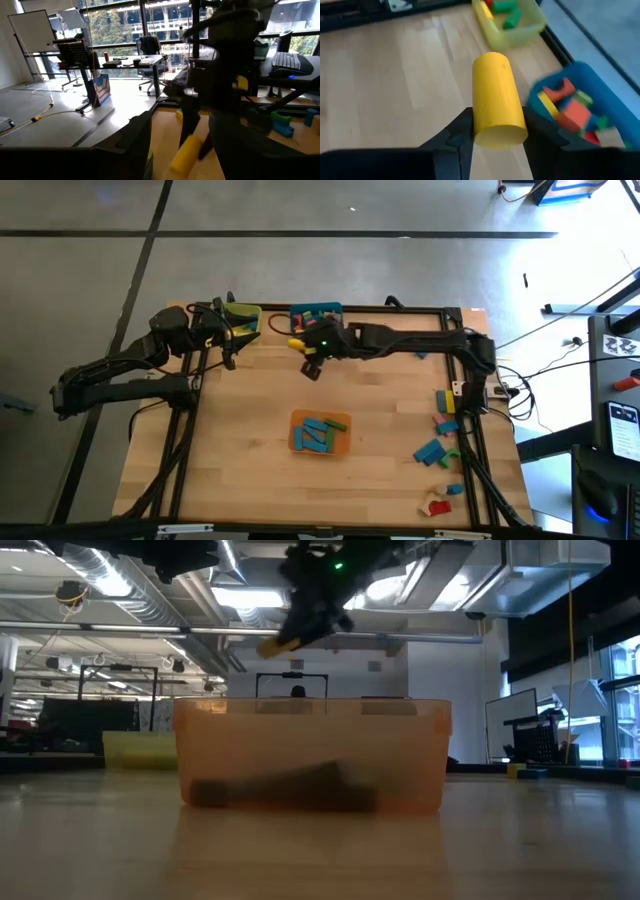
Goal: Sort blocks by size
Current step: Put the yellow cylindrical block into the yellow bin
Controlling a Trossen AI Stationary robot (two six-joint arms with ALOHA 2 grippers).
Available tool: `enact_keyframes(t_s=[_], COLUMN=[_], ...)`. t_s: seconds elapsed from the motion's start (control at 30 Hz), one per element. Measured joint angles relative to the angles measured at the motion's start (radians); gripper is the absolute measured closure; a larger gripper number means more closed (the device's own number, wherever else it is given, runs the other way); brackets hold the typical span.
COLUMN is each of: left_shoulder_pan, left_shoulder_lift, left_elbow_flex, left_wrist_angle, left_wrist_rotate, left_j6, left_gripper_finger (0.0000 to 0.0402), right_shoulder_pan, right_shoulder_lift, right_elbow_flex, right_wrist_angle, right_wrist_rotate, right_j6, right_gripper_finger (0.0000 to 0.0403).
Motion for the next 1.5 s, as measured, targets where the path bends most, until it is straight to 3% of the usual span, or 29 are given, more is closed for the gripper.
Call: enact_keyframes(t_s=[0.23,0.77,0.97,1.17,1.37,1.5], left_shoulder_pan=[0.0,0.0,0.0,0.0,0.0,0.0], left_shoulder_lift=[0.0,0.0,0.0,0.0,0.0,0.001], left_elbow_flex=[0.0,0.0,0.0,0.0,0.0,0.0], left_wrist_angle=[0.0,0.03,0.071,0.076,0.075,0.092], left_wrist_rotate=[0.0,0.0,0.0,0.0,0.0,0.0], left_j6=[0.0,0.0,0.002,0.009,0.009,0.012], left_gripper_finger=[0.0219,0.0219,0.0219,0.0219,0.0219,0.0219], right_shoulder_pan=[-0.011,-0.084,-0.119,-0.136,-0.163,-0.184], right_shoulder_lift=[0.131,0.422,0.528,0.672,0.813,0.838], right_elbow_flex=[0.0,0.004,0.164,0.419,0.648,0.64], right_wrist_angle=[0.343,1.027,0.987,0.927,0.925,0.988], right_wrist_rotate=[-0.006,-0.034,-0.076,-0.145,-0.148,-0.187], right_j6=[-0.074,-0.077,-0.077,-0.075,-0.074,-0.029], right_gripper_finger=[0.0267,0.0267,0.0267,0.0267,0.0267,0.0267])
